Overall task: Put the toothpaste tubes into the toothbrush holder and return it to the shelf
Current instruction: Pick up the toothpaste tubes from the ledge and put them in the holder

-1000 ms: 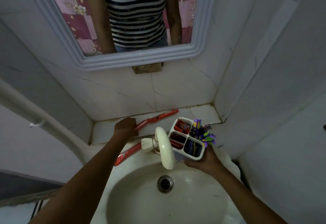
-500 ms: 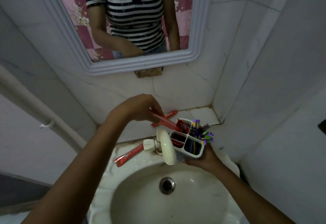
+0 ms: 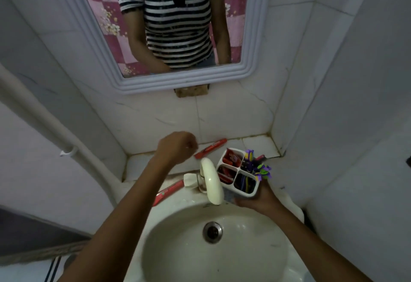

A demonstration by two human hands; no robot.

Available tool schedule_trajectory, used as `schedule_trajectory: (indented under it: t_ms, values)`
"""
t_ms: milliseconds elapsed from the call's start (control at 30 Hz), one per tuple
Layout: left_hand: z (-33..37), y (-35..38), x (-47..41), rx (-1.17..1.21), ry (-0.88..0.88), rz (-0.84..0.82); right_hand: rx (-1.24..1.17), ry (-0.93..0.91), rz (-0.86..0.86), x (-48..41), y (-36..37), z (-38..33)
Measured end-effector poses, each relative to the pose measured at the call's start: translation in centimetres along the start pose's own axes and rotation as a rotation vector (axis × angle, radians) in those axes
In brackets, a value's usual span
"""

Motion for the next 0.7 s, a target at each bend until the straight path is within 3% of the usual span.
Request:
schedule_trajectory:
  t_ms: [67, 133, 267, 433, 600, 700]
  values:
    - [-5.0, 1.9, 1.3, -0.079, -0.156, -0.025, 0.024, 0.005, -0.019, 0.0, 0.1, 0.0]
    - [-9.1, 5.2, 3.1, -0.173, -0.280, -0.149, -0.014, -0.010, 0.037, -0.1, -0.2, 0.2]
    - [-12.4, 9.7, 6.0, -0.165, -0.357, -0.176, 0.026, 0.000, 0.025, 0.0, -0.1, 0.5]
    - [-12.0, 9.0, 5.9, -0.204, -0.291, -0.054, 0.013, 0.003, 0.029, -0.1, -0.2, 0.3]
    - [-8.3, 0.6, 4.9, 0.101, -0.218, 0.260, 0.014, 0.007, 0.036, -0.1, -0.2, 0.3]
    - [-2.6, -4.3, 4.7, 0.167, -0.040, 0.259, -0.015, 0.017, 0.026, 0.0, 0.0, 0.3]
Point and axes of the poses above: each hand's wrist, its own x-axis away from the middle knuckle, its own y-axis out of the palm, z = x × y, the point moved 6 cm from there along -x, towards the middle knuckle, and after that the axes turned 9 degrees about x, right-handed, at the moved point
